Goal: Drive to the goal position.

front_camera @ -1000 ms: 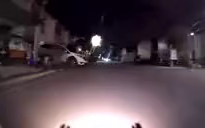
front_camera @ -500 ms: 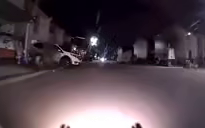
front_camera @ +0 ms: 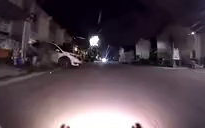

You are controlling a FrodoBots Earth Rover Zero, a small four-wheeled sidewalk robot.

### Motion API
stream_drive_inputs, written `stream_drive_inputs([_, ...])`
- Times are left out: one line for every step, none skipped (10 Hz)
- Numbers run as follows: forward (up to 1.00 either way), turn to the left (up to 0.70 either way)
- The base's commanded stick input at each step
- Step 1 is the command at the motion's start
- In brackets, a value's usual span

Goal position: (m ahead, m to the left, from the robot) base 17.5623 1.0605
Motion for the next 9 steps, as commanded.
stream_drive_inputs([0.85, 0.00])
stream_drive_inputs([0.85, 0.00])
stream_drive_inputs([0.85, 0.00])
stream_drive_inputs([0.85, 0.00])
stream_drive_inputs([0.85, 0.00])
stream_drive_inputs([0.85, 0.00])
stream_drive_inputs([0.85, 0.00])
stream_drive_inputs([0.85, 0.00])
stream_drive_inputs([0.85, 0.00])
